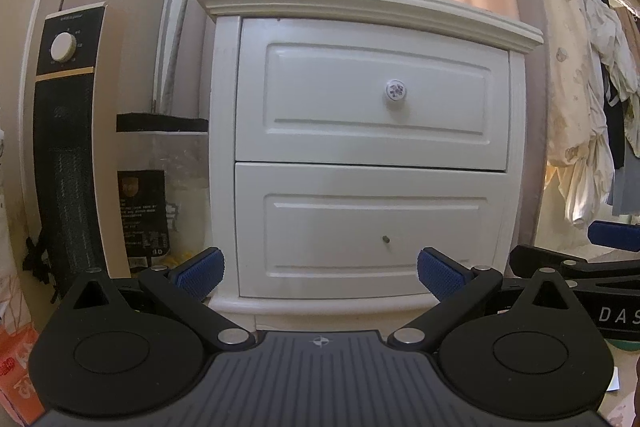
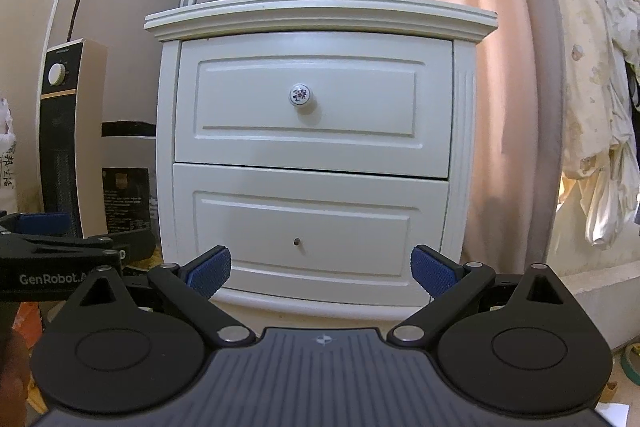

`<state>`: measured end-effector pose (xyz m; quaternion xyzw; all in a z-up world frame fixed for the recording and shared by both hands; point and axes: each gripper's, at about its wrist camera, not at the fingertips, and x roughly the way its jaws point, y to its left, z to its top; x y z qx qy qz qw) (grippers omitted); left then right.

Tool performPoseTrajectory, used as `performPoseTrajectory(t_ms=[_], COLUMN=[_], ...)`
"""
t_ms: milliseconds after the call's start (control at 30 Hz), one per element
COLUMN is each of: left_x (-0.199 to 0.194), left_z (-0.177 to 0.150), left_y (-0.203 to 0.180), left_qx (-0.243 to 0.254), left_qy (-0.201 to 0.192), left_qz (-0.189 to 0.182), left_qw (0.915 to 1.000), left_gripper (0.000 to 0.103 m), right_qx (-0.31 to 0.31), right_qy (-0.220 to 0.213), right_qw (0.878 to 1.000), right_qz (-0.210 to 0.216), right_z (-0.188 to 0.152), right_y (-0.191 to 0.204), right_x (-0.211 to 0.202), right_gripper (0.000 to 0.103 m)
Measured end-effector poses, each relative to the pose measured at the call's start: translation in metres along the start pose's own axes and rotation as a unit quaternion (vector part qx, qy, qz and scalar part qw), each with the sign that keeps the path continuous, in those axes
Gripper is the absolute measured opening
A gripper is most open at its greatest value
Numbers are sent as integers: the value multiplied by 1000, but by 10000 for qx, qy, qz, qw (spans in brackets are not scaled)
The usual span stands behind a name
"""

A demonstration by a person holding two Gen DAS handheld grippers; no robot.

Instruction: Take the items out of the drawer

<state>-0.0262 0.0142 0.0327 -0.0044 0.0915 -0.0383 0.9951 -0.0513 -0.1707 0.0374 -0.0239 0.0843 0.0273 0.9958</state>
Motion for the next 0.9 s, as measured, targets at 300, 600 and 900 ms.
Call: performPoseTrajectory(t_ms=[300,600,900], left_x=[3,4,2], left_z=[2,2,2], left_y=[-8,-13,-15], left_qx=[38,77,87], left_qy=[32,32,20], left_qz=[-39,-35,-20], left_qw=[10000,10000,10000], left_gripper=[103,103,103], right_qx=[-11,40,61], right_qy=[-76,-100,-126], right_qw=[9999,9999,9999], right_qz=[-85,-95,-80], right_z=[-3,-4,-5], right_y=[-5,-10,-11], right_x=[-1,-2,0], right_gripper=[103,103,103])
